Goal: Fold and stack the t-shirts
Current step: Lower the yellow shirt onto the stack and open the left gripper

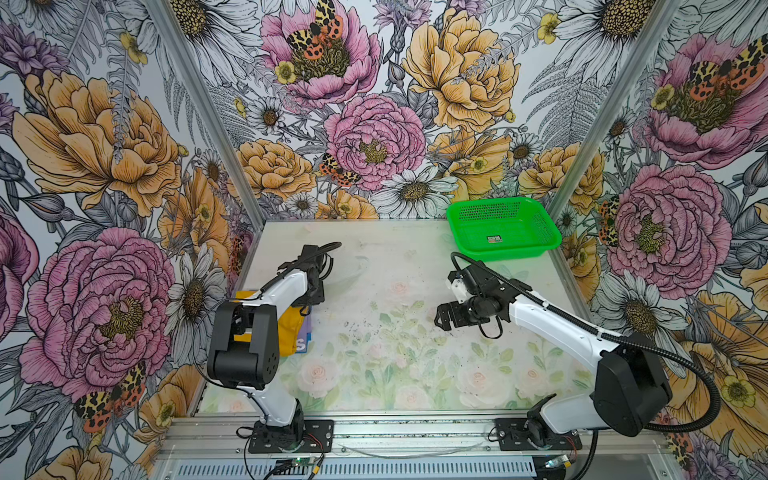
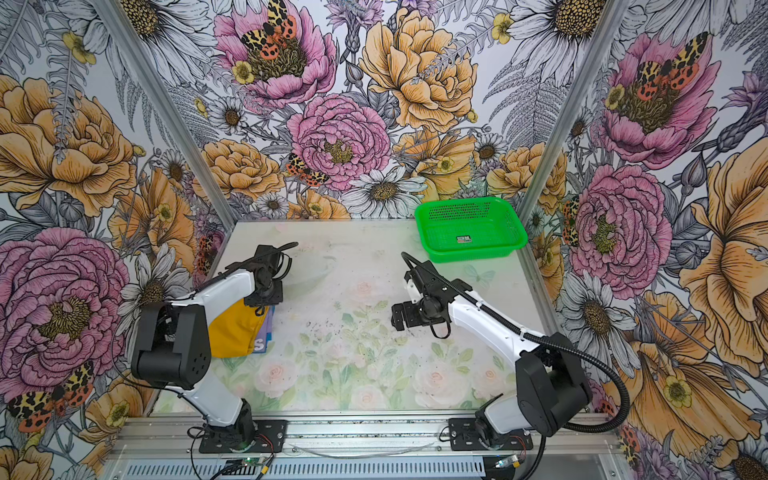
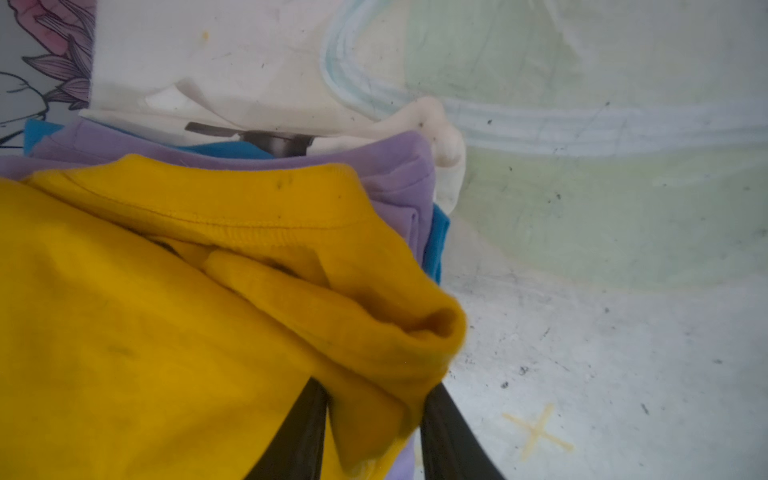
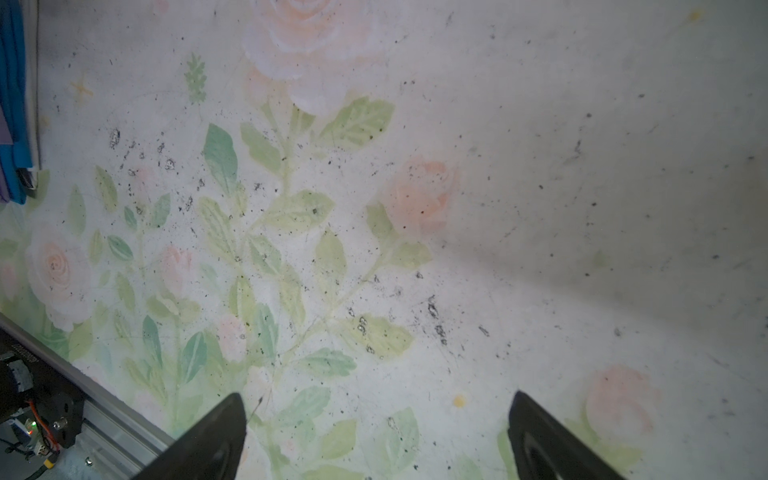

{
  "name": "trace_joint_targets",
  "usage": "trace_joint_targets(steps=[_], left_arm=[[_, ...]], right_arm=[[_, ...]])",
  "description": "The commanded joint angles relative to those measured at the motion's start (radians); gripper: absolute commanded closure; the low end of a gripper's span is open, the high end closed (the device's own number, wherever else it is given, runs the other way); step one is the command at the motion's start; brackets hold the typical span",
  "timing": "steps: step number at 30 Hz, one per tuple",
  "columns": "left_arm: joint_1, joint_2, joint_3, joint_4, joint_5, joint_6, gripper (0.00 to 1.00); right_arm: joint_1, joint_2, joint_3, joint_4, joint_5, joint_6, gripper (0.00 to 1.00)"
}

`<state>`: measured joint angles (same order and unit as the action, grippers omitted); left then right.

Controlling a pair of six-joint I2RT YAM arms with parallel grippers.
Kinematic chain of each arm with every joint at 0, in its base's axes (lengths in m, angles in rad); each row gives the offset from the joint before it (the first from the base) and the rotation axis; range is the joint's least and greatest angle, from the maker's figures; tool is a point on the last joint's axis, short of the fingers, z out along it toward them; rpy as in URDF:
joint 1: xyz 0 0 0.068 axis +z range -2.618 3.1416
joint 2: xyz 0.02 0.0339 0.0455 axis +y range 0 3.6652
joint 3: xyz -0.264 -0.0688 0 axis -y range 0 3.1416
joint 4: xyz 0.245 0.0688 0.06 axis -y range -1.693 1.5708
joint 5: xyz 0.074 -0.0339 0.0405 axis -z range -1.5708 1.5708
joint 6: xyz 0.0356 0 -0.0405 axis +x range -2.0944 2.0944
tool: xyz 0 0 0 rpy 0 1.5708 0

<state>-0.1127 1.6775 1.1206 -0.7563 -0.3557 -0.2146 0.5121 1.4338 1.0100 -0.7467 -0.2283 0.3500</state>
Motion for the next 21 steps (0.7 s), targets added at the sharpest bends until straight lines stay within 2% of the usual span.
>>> trace_joint_targets(steps=[1,5,6,9,15,21], left_arm=[[-0.011,-0.014,0.025,0.034,-0.029,-0.018,0.62],[-0.007,-0.008,0.029,0.032,-0.012,-0.008,0.64],[-0.004,-0.004,0.029,0.032,0.000,-0.006,0.71],[0.001,0.001,0.030,0.031,0.017,-0.008,0.83],[0.002,-0.022,0.040,0.018,0.027,-0.009,1.00],[0.005,-0.082,0.063,-0.009,0.047,-0.014,1.00]], right_arm=[[0.005,-0.004,-0.005,0.019,0.026,0.008,0.01],[0.005,-0.003,-0.003,0.019,0.026,0.008,0.01],[0.005,-0.003,-0.002,0.019,0.026,0.008,0.01],[0.005,-0.007,-0.002,0.020,0.024,0.009,0.01],[0.005,-0.008,-0.007,0.020,0.023,0.009,0.01],[0.005,-0.004,-0.017,0.021,0.018,0.009,0.01]])
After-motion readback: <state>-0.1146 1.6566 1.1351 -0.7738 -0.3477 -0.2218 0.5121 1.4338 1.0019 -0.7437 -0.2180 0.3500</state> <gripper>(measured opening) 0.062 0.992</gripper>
